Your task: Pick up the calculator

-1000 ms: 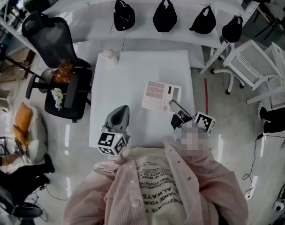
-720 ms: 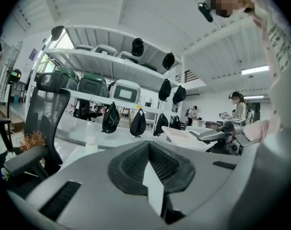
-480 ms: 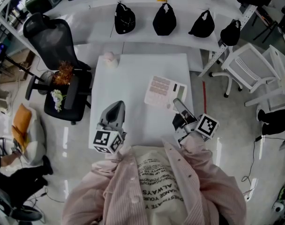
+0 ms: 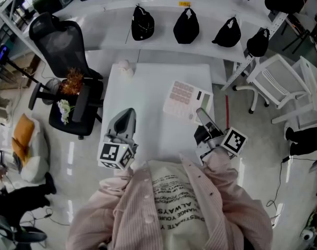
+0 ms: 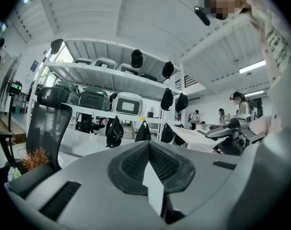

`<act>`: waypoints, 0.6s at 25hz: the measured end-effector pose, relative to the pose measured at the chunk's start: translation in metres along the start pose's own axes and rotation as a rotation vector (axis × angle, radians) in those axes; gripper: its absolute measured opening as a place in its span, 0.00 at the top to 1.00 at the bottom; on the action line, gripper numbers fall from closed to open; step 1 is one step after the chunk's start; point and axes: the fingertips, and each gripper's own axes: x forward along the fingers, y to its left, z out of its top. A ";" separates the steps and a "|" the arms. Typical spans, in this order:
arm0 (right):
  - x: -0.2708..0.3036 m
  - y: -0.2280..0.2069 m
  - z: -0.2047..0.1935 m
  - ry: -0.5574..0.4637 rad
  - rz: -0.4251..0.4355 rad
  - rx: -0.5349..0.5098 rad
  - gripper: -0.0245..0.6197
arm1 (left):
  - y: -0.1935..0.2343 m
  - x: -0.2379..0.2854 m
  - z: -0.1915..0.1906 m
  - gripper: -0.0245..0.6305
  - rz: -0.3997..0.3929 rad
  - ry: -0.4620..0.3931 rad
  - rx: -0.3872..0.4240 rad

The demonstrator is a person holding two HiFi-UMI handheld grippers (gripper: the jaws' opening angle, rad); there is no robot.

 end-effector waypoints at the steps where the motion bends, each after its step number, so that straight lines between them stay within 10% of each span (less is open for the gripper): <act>1: 0.001 0.002 0.001 0.000 0.004 0.000 0.87 | 0.001 0.000 0.002 0.96 0.001 -0.004 0.001; 15: 0.001 0.007 0.004 -0.005 0.011 -0.028 0.87 | 0.002 -0.003 0.012 0.96 -0.001 -0.001 0.037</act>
